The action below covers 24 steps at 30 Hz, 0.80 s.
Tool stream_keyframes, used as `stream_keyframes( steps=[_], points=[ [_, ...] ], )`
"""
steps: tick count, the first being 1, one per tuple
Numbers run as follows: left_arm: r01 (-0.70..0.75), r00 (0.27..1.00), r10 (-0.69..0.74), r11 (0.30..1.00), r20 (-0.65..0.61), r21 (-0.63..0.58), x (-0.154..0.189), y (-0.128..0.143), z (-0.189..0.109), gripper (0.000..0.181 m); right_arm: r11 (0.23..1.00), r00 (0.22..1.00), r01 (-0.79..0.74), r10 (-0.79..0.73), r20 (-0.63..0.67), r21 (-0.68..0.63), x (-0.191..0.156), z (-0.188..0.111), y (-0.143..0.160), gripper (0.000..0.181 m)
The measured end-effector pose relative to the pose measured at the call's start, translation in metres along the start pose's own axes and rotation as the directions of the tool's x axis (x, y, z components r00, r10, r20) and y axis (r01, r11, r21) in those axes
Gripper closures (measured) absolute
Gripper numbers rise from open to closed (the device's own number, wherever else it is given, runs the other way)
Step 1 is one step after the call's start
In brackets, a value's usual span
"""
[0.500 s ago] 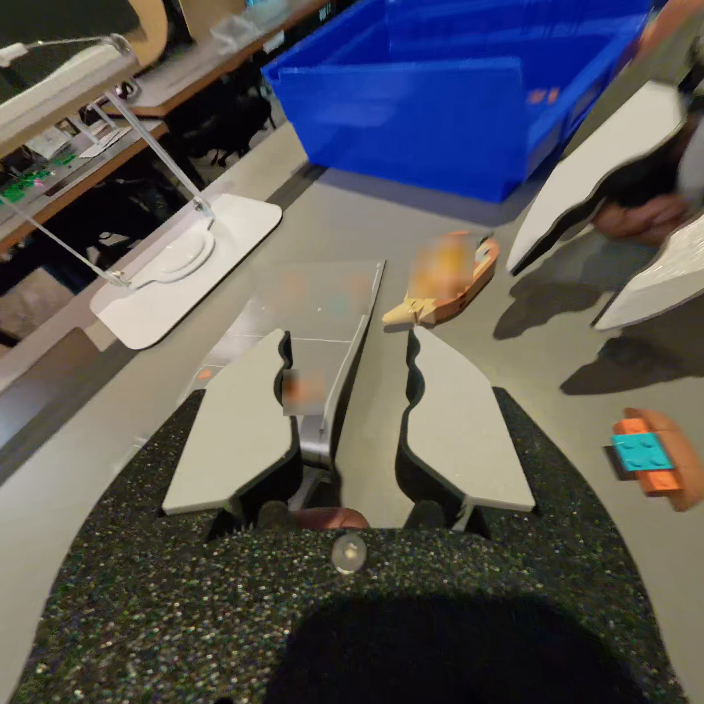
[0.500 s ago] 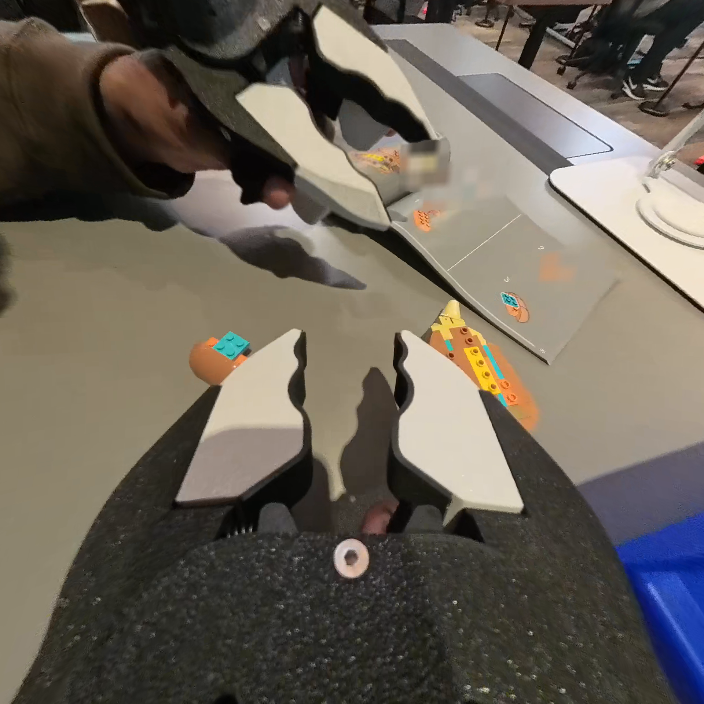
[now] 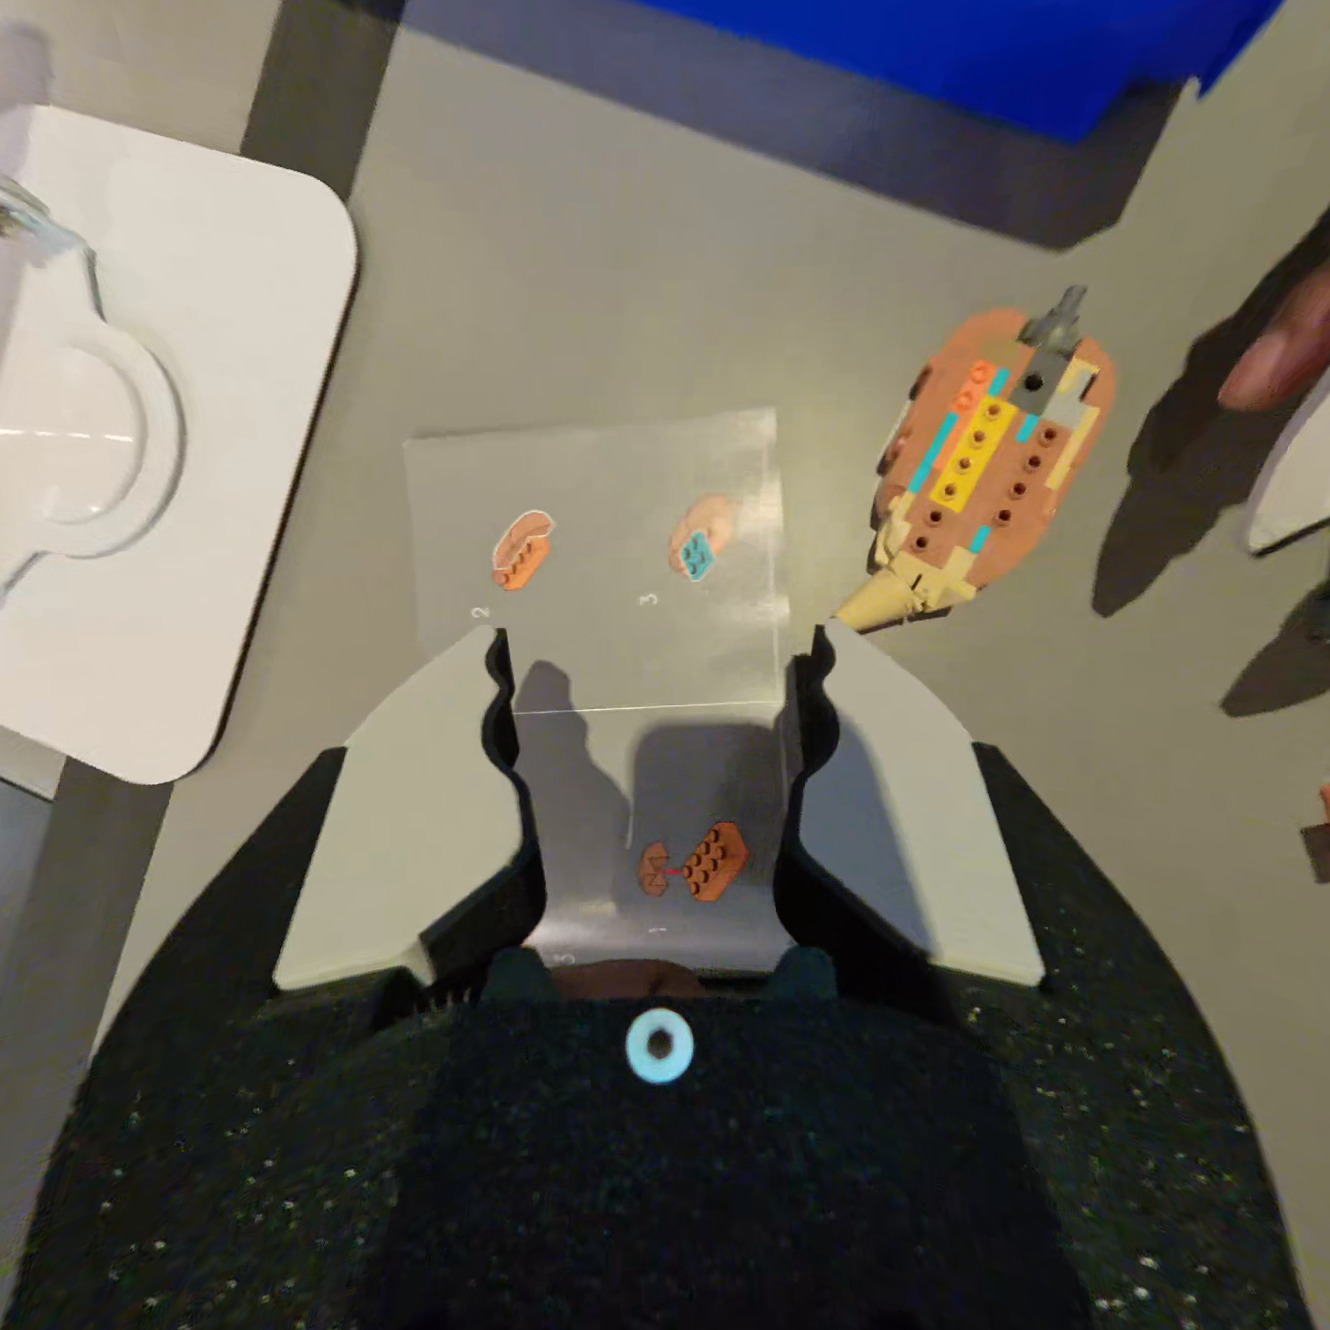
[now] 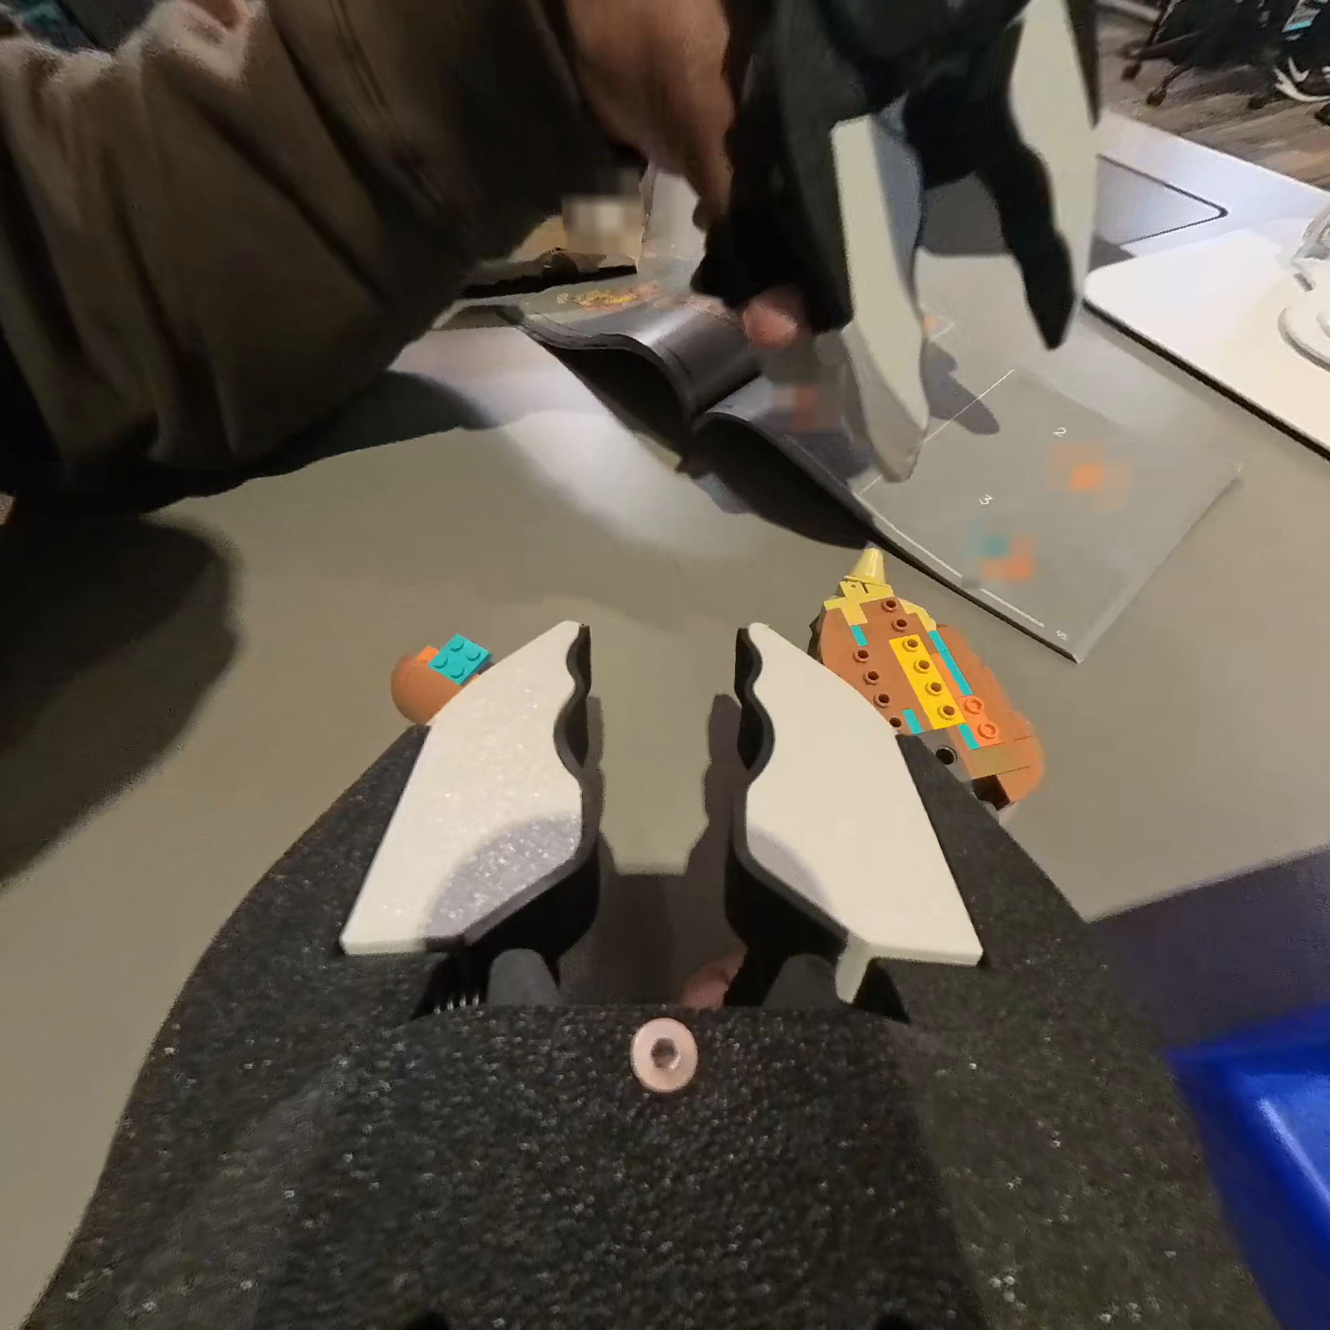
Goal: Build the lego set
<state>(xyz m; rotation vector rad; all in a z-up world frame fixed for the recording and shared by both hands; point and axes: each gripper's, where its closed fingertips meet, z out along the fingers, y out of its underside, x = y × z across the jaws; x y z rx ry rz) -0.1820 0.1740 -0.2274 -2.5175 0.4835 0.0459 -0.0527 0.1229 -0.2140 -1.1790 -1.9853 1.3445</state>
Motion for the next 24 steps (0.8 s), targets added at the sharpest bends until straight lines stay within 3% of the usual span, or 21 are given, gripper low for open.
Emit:
stream_keyframes(
  steps=[4, 7, 12, 16, 24],
  points=[
    [0.03, 0.997, -0.03, 1.0, 0.067, 0.006, -0.021, 0.009, -0.002, 0.102, 1.0, 0.999, -0.03, 0.03, 0.043, 0.006, -0.002, -0.001, -0.001, 0.144],
    [0.168, 0.986, -0.167, 0.977, -0.021, 0.132, -0.043, 0.001, -0.018, 0.103, 0.997, 0.995, -0.076, 0.075, 0.072, 0.02, -0.001, -0.002, -0.002, 0.145],
    [0.239, 0.959, -0.228, 0.97, -0.167, 0.049, -0.051, 0.027, -0.008, 0.098, 0.988, 0.985, -0.147, 0.143, 0.099, 0.04, 0.004, -0.004, -0.004, 0.146],
    [0.177, 0.971, -0.17, 0.984, -0.168, 0.027, -0.04, 0.032, -0.002, 0.092, 0.991, 0.988, -0.132, 0.129, 0.089, 0.026, 0.003, -0.003, -0.003, 0.145],
    [-0.09, 0.996, 0.092, 0.987, 0.01, -0.134, 0.002, 0.017, 0.011, 0.081, 0.987, 0.985, -0.155, 0.151, 0.086, 0.033, 0.005, -0.004, -0.003, 0.147]
  ],
)
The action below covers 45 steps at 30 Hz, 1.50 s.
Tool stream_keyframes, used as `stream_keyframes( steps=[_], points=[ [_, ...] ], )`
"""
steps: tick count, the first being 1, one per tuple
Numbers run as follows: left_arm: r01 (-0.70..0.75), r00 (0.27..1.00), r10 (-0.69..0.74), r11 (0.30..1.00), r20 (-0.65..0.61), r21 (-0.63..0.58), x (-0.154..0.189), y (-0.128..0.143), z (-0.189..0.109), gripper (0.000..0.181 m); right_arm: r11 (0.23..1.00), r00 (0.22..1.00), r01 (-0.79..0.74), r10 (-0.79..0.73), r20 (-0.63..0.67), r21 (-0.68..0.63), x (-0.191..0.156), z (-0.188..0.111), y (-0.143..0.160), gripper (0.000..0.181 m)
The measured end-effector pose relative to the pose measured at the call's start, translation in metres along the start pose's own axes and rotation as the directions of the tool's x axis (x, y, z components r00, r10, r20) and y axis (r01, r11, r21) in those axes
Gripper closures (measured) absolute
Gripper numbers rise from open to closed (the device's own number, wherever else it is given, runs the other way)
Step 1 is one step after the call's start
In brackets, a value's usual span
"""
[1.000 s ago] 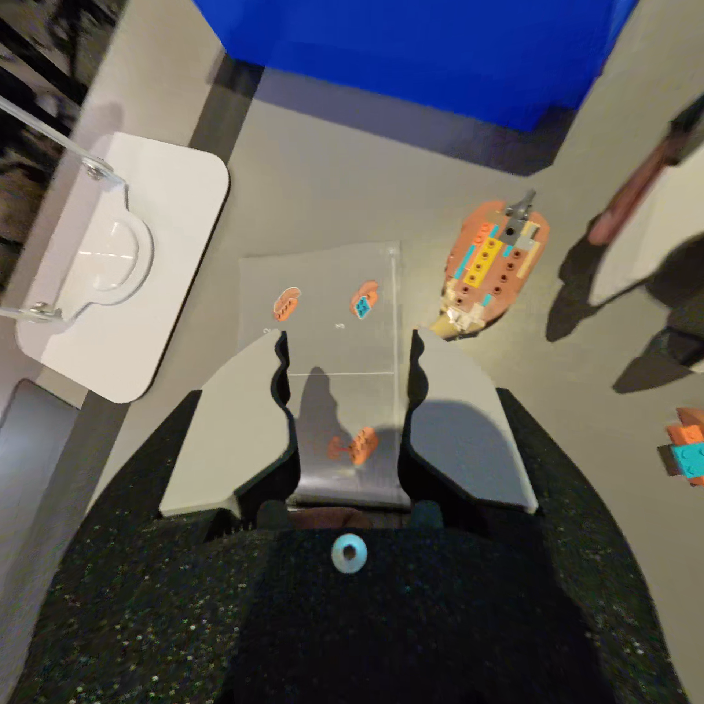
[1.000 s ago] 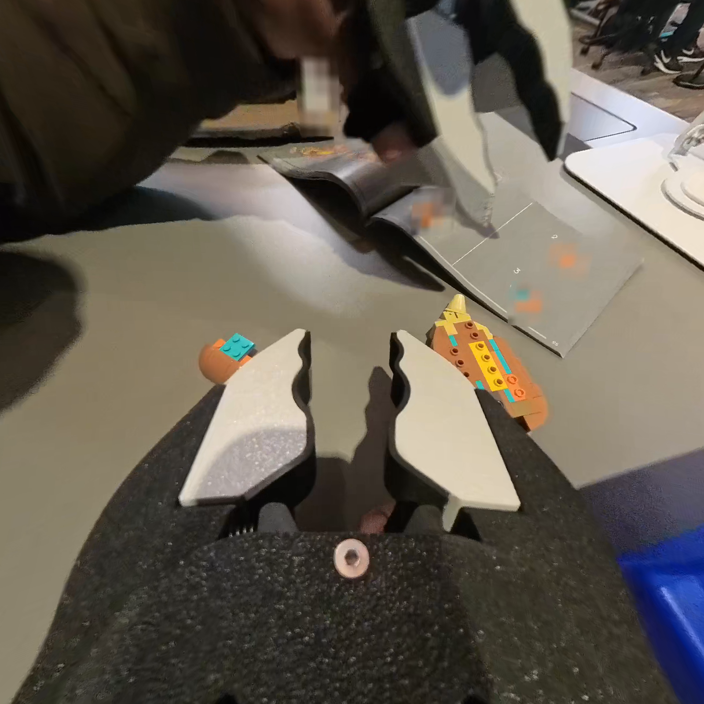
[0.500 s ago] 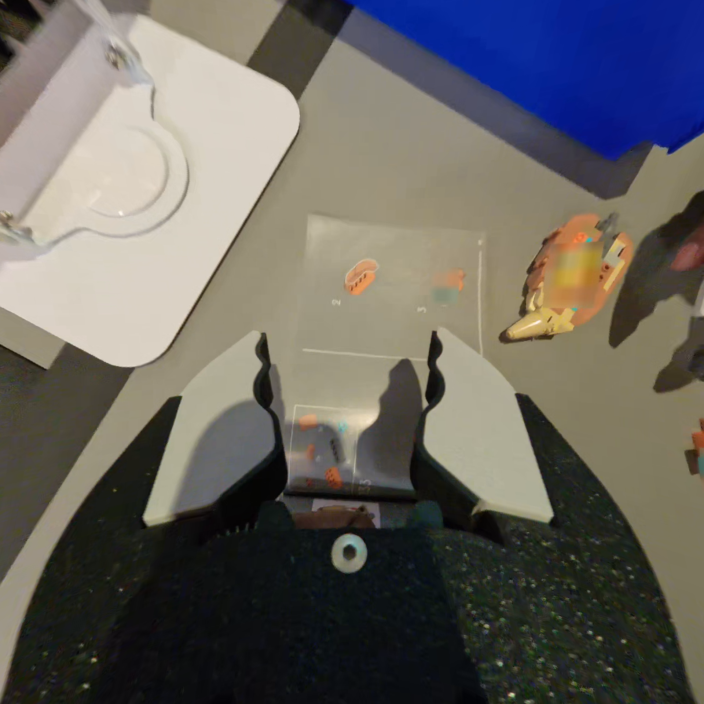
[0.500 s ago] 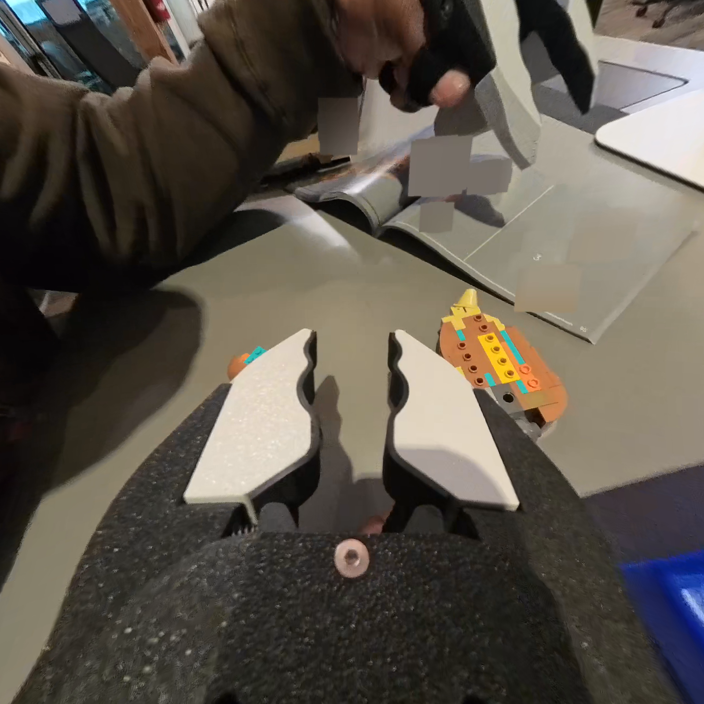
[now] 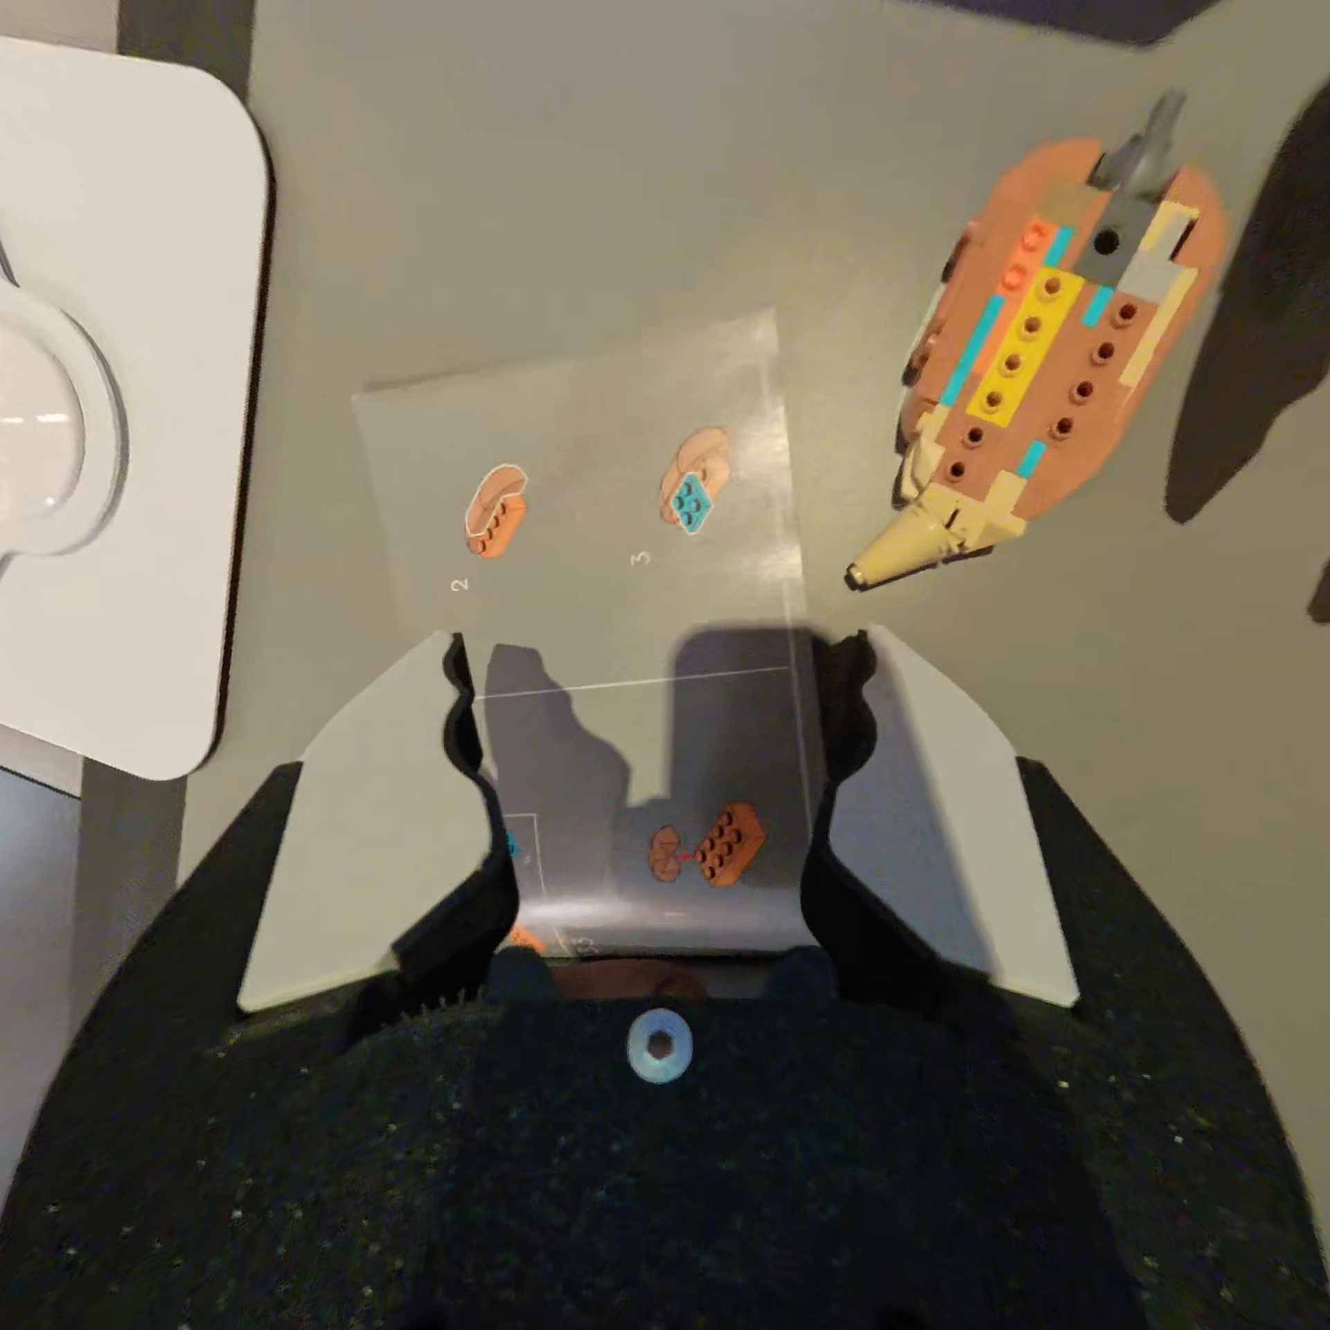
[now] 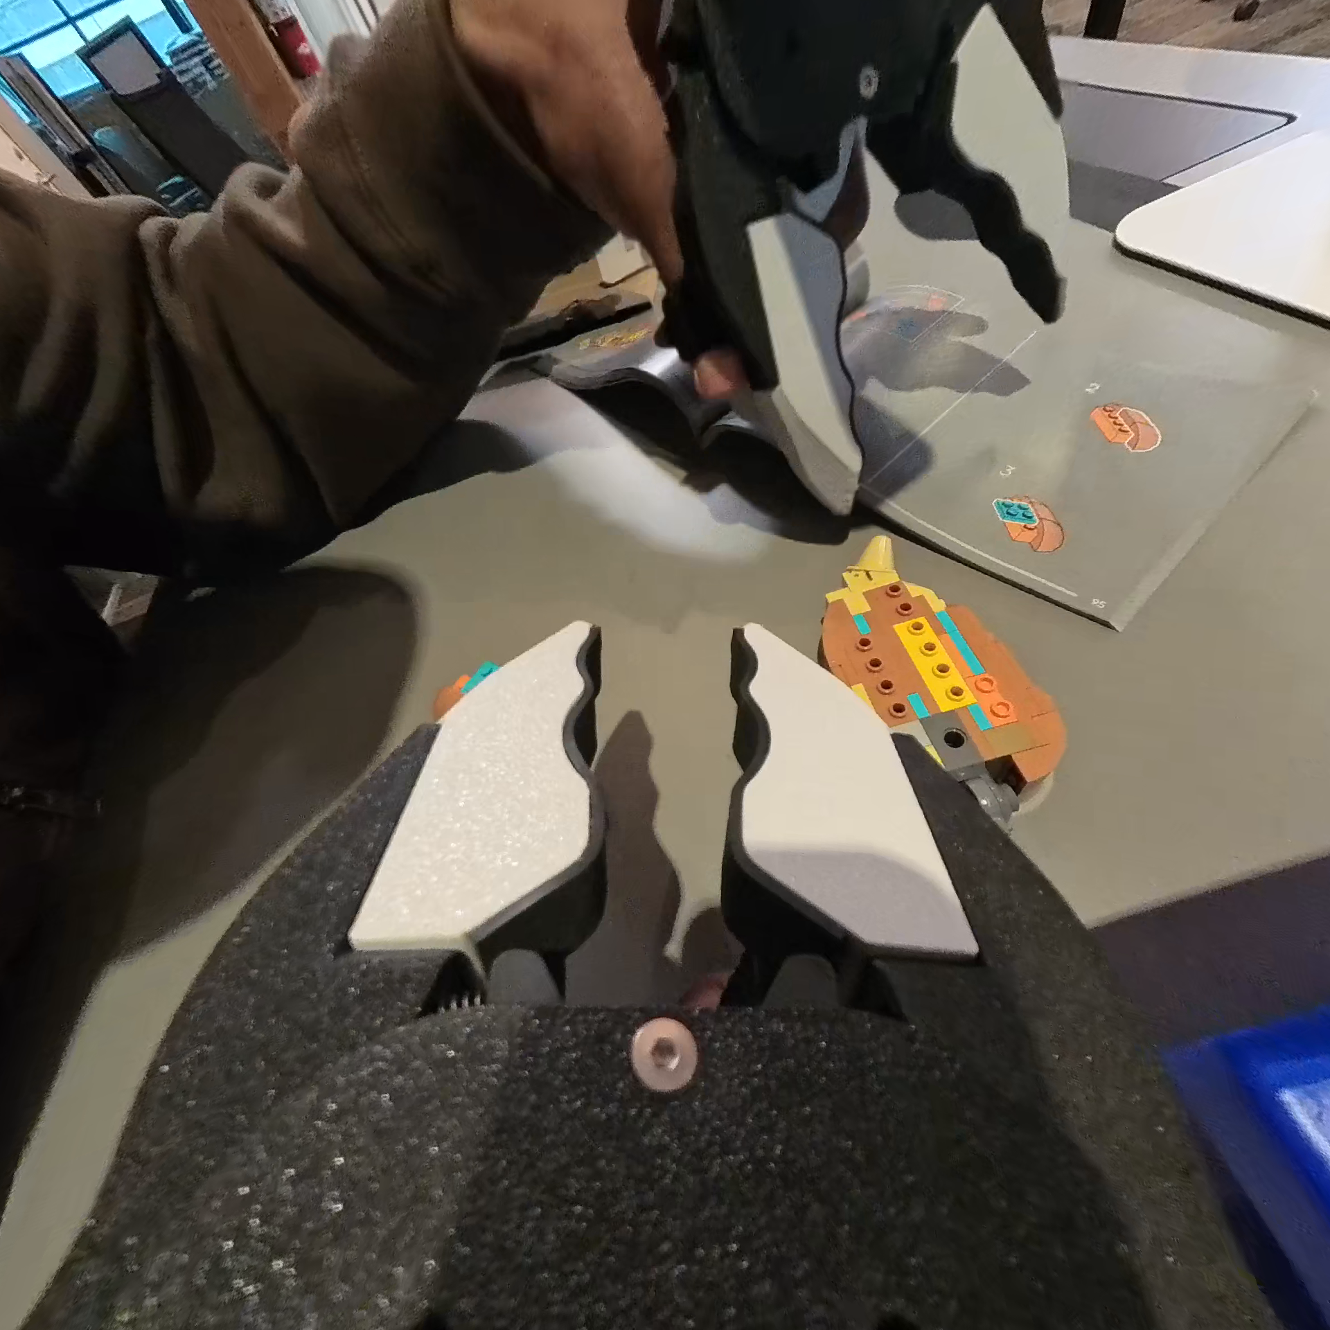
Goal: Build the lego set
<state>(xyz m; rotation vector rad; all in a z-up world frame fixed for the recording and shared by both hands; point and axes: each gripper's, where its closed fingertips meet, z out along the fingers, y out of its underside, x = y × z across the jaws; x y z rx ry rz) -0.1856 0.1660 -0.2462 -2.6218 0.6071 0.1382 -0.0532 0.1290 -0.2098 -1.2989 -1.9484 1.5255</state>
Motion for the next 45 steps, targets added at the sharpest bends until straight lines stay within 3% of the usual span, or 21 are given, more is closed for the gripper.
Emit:
stream_keyframes(
  steps=[7, 45],
  points=[
    [-0.006, 1.0, 0.008, 0.998, 0.029, -0.057, -0.003, 0.008, 0.011, 0.08, 1.0, 1.0, -0.002, 0.003, 0.001, -0.001, 0.0, 0.0, 0.0, 0.147],
    [0.128, 0.987, -0.123, 0.991, -0.1, 0.048, -0.007, 0.008, -0.001, 0.086, 1.0, 1.0, -0.009, 0.009, 0.006, -0.007, 0.0, -0.001, 0.001, 0.147]
  ],
)
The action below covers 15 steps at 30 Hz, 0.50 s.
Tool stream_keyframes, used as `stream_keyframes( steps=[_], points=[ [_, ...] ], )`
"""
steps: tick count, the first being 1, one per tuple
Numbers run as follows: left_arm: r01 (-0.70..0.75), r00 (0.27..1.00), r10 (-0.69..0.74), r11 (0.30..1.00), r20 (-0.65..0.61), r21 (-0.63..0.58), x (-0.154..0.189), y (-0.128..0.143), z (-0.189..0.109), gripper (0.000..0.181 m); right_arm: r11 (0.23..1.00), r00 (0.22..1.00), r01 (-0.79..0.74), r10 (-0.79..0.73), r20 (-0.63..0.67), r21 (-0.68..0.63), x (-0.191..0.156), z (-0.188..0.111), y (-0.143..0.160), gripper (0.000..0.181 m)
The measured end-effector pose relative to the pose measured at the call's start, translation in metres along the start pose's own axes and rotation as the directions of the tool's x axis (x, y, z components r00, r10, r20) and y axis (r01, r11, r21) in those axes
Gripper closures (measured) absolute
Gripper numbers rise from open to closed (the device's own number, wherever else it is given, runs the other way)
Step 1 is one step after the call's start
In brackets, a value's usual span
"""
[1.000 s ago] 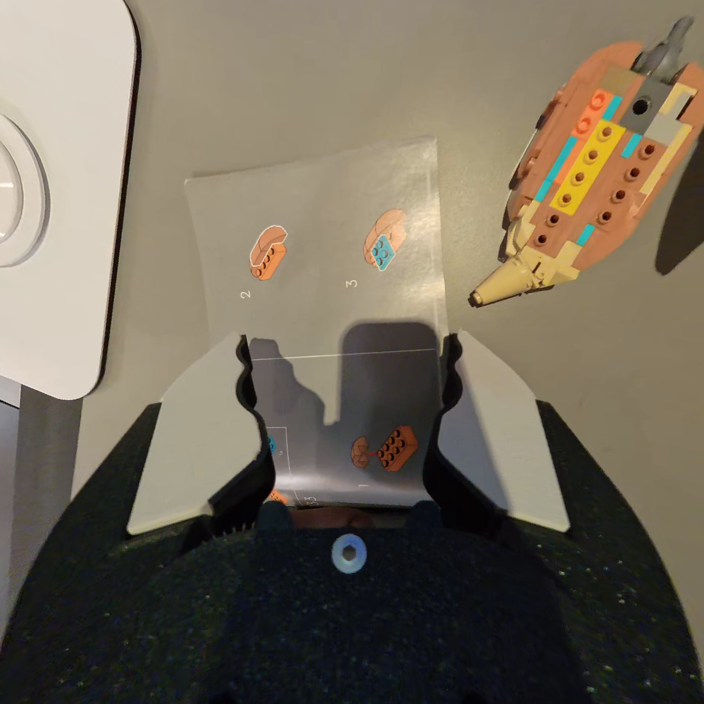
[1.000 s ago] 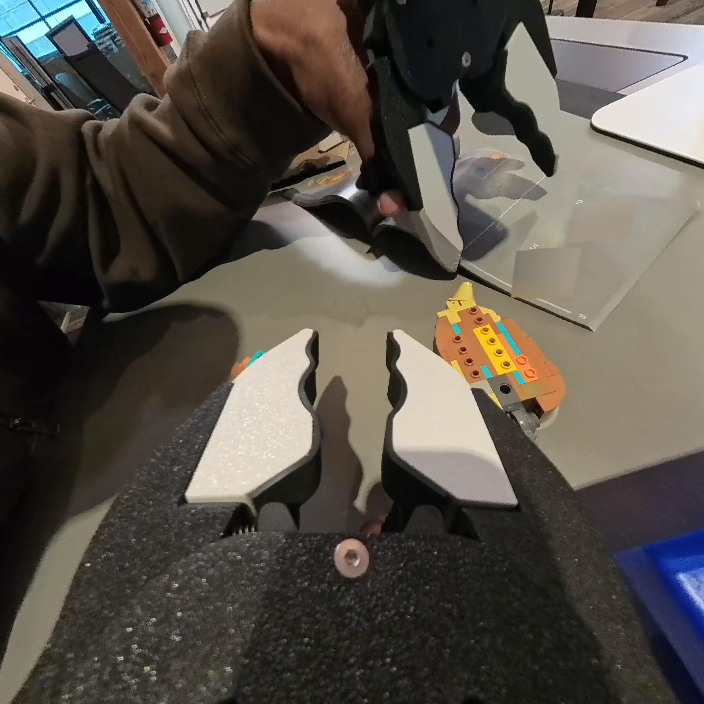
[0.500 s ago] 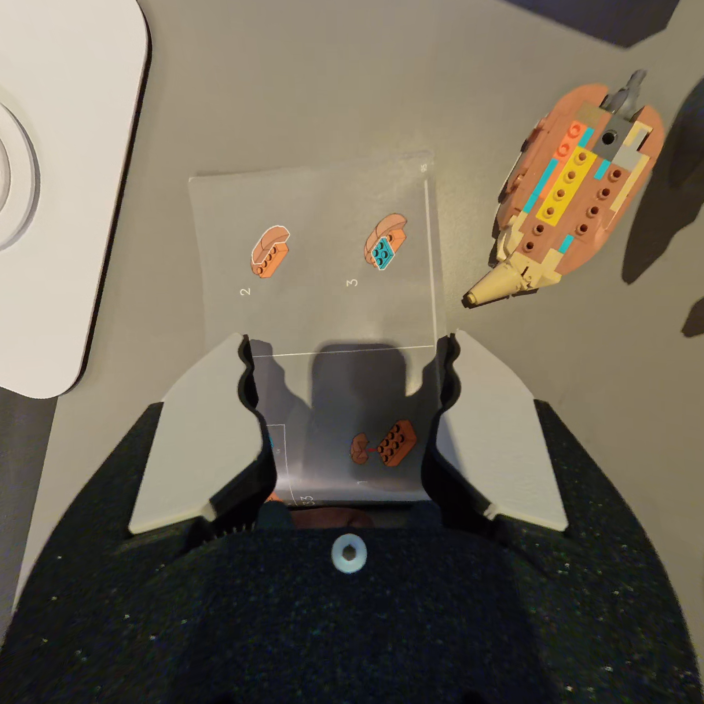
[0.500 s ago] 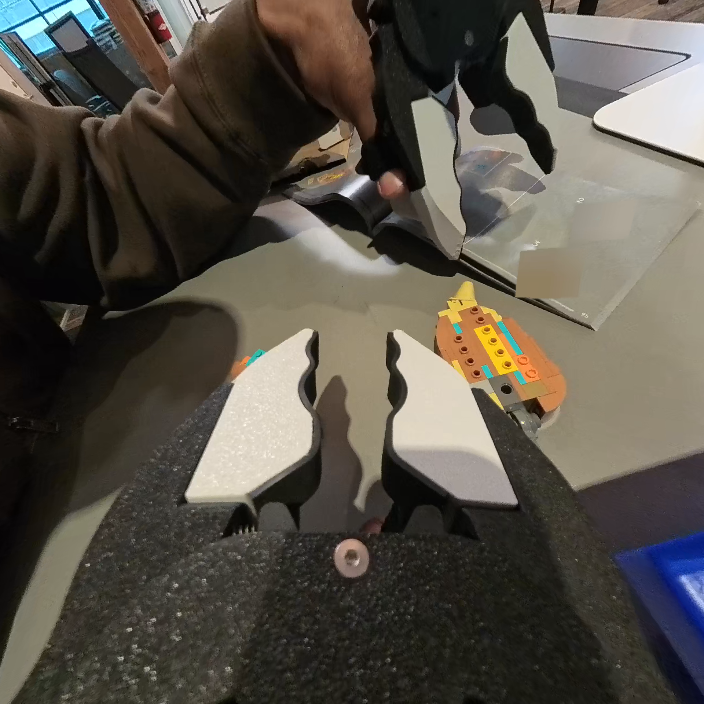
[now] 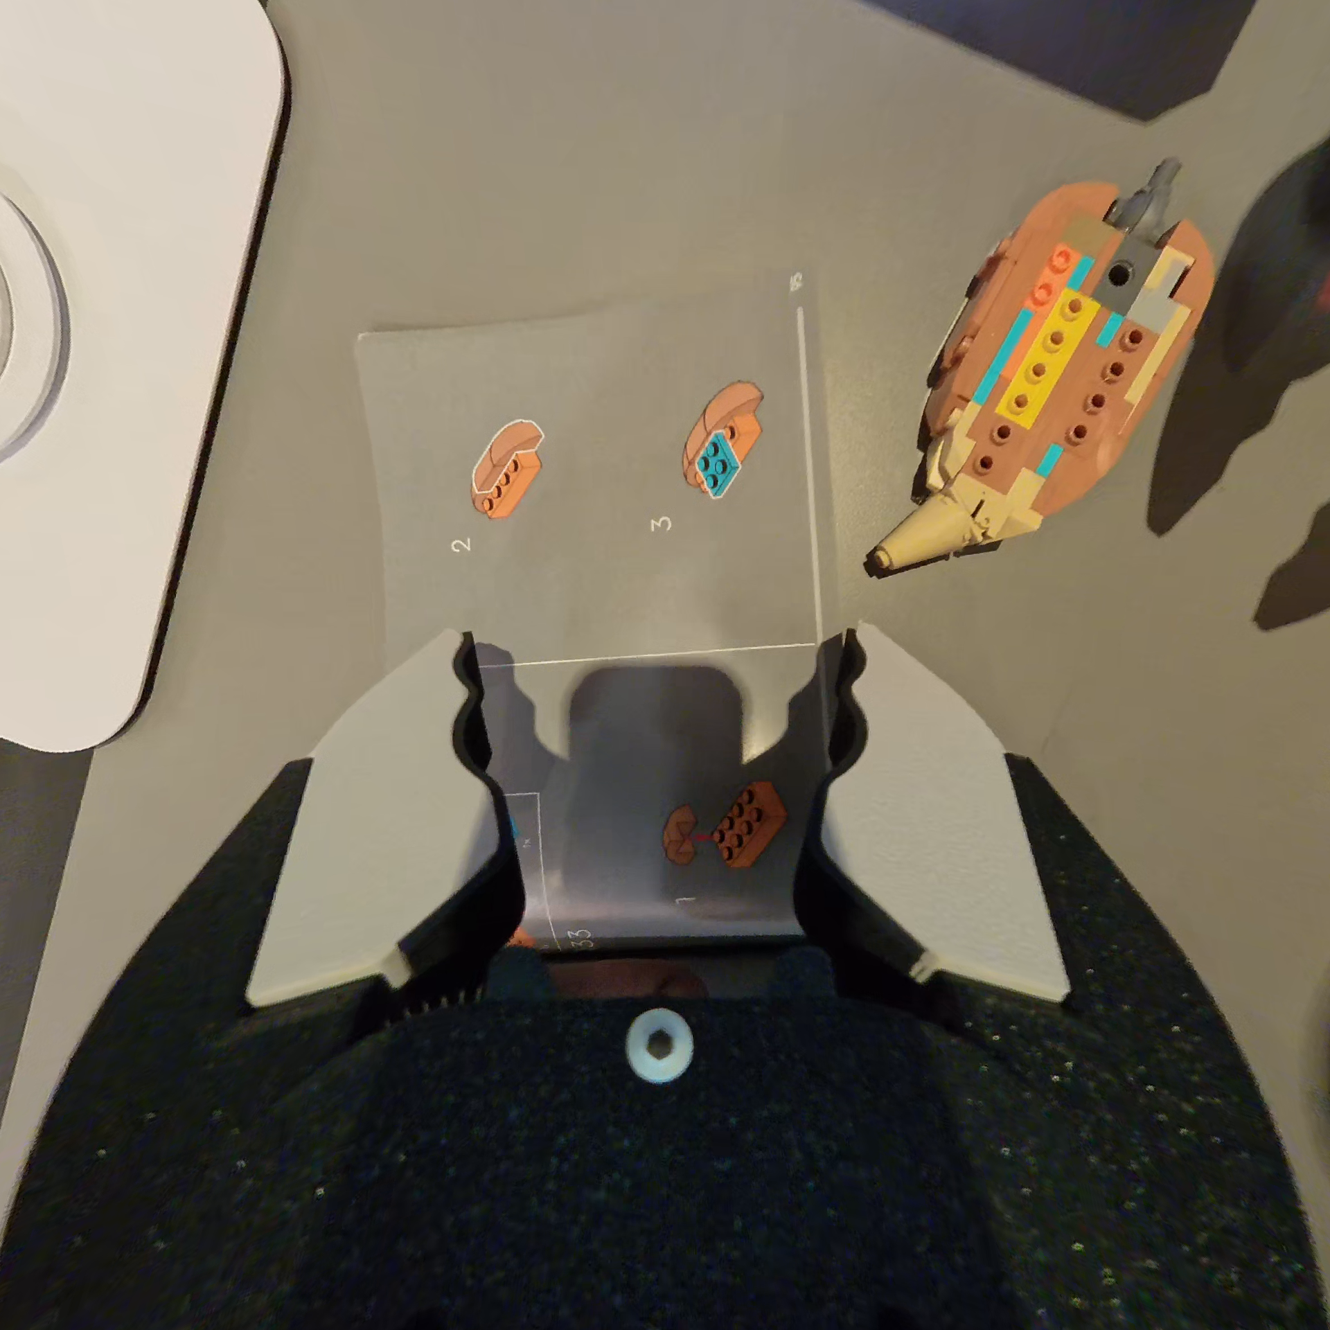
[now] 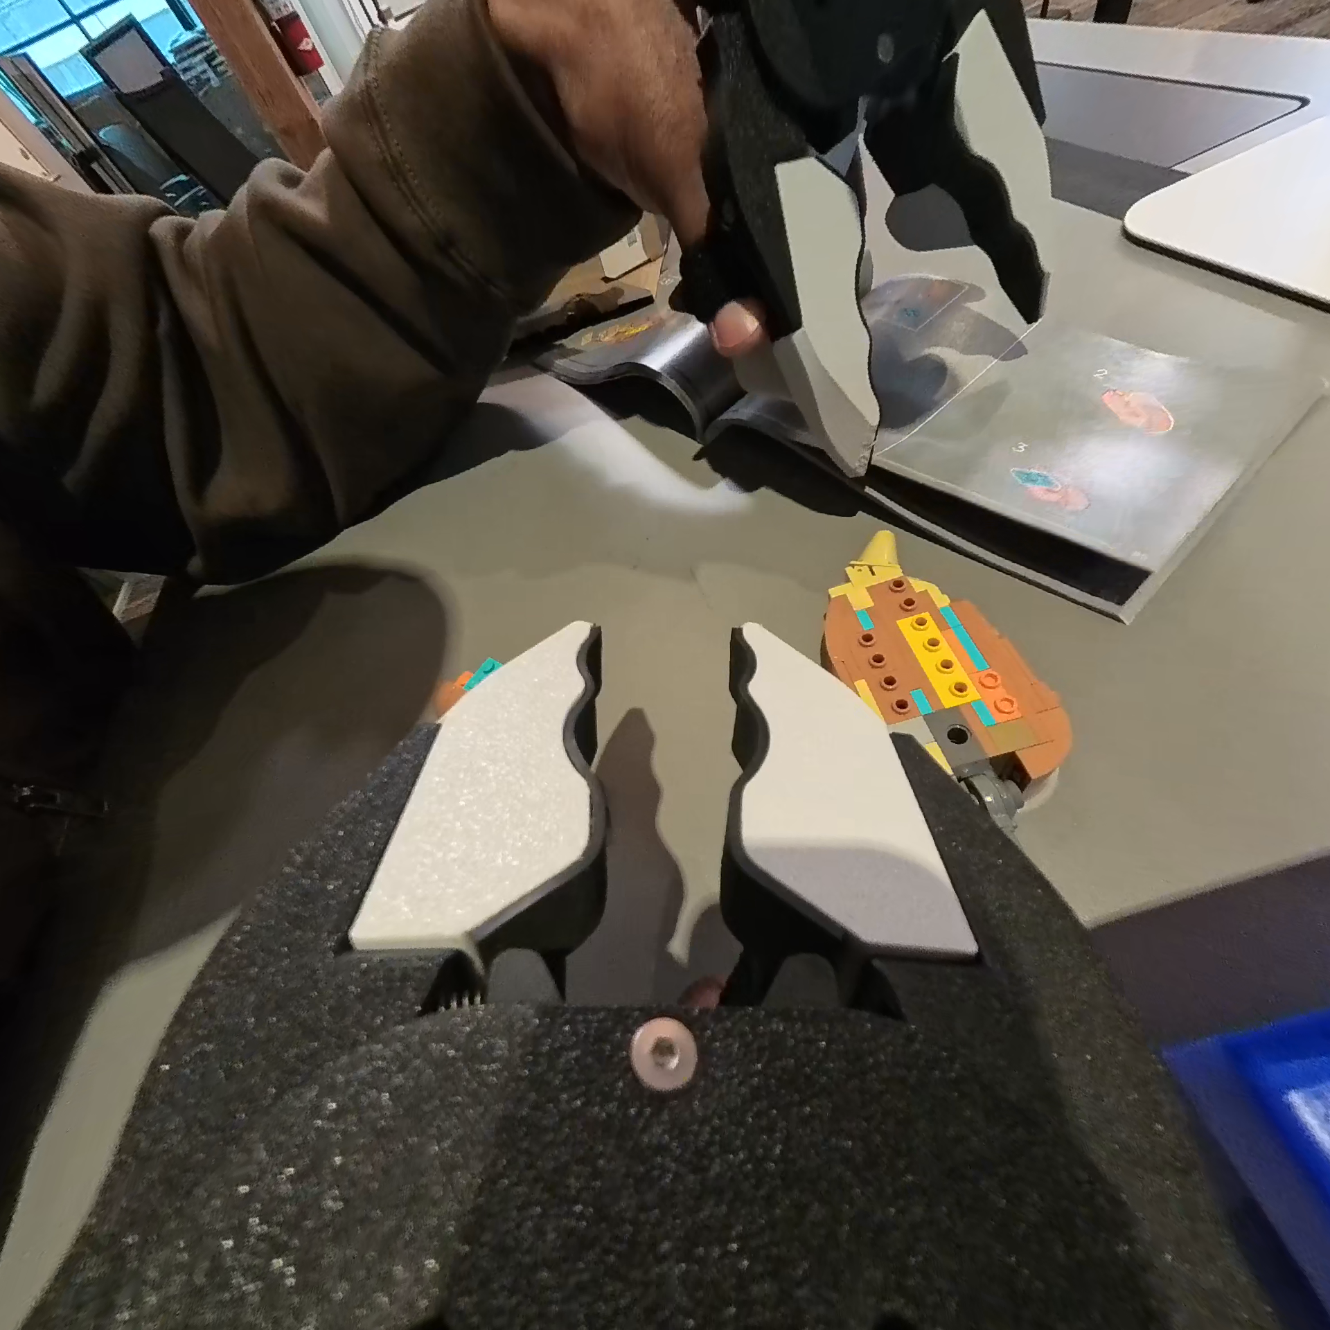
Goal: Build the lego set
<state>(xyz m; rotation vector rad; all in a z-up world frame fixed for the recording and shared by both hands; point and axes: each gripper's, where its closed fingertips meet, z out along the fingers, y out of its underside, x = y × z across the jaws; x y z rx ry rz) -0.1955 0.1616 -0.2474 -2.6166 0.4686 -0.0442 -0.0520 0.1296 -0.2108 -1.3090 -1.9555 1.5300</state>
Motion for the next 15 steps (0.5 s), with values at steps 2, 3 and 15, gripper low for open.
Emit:
stream_keyframes(
  steps=[2, 3, 15],
  points=[
    [0.001, 1.0, -0.001, 1.0, -0.001, 0.002, 0.0, 0.0, 0.0, 0.086, 1.0, 1.0, 0.001, -0.001, -0.009, 0.004, 0.001, 0.0, 0.0, 0.147],
    [0.001, 1.0, -0.001, 1.0, -0.002, 0.004, 0.0, 0.0, -0.001, 0.086, 1.0, 1.0, 0.001, -0.001, -0.02, 0.014, 0.002, -0.001, -0.002, 0.146],
    [0.006, 1.0, -0.006, 1.0, -0.004, 0.018, -0.002, -0.002, -0.005, 0.087, 0.996, 0.93, -0.086, 0.073, -0.36, -0.02, 0.047, 0.007, -0.03, 0.141]
  ],
)
